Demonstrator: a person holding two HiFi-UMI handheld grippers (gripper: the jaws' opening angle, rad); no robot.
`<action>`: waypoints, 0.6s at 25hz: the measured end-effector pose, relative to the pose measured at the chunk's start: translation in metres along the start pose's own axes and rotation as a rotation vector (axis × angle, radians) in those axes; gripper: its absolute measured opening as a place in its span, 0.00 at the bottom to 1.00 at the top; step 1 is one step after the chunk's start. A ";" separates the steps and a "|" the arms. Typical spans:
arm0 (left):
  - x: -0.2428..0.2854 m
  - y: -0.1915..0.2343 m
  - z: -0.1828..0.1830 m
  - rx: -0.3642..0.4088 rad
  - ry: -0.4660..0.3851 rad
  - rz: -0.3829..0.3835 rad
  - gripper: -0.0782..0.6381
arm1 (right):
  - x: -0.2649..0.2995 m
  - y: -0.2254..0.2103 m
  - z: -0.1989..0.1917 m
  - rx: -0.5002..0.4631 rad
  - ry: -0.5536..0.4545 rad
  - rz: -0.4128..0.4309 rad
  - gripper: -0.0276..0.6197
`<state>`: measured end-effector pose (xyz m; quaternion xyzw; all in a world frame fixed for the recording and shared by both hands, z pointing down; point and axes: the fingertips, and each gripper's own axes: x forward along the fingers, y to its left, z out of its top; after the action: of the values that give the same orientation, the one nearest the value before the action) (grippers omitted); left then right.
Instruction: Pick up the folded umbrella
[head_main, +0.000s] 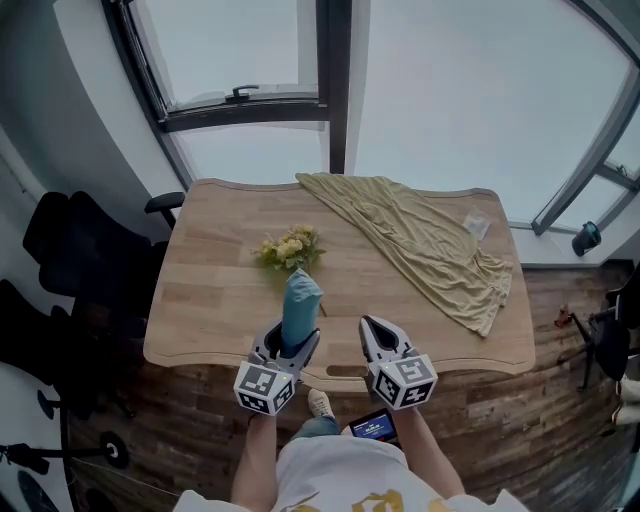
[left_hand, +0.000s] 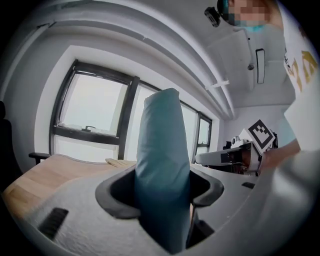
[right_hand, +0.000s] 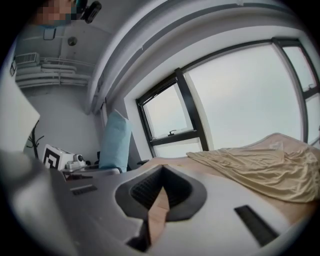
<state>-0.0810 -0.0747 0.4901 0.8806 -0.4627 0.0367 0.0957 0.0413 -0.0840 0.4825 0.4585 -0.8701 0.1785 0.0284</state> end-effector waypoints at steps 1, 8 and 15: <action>-0.003 -0.007 0.002 -0.002 -0.006 -0.002 0.49 | -0.005 0.003 0.003 0.002 -0.008 0.005 0.06; -0.028 -0.050 0.014 -0.016 -0.078 0.004 0.49 | -0.049 0.017 0.013 -0.049 -0.060 0.024 0.06; -0.054 -0.078 0.008 -0.045 -0.114 0.030 0.49 | -0.088 0.028 -0.003 -0.088 -0.059 0.014 0.06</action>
<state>-0.0473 0.0105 0.4636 0.8717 -0.4814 -0.0222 0.0883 0.0689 0.0010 0.4584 0.4560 -0.8807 0.1267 0.0215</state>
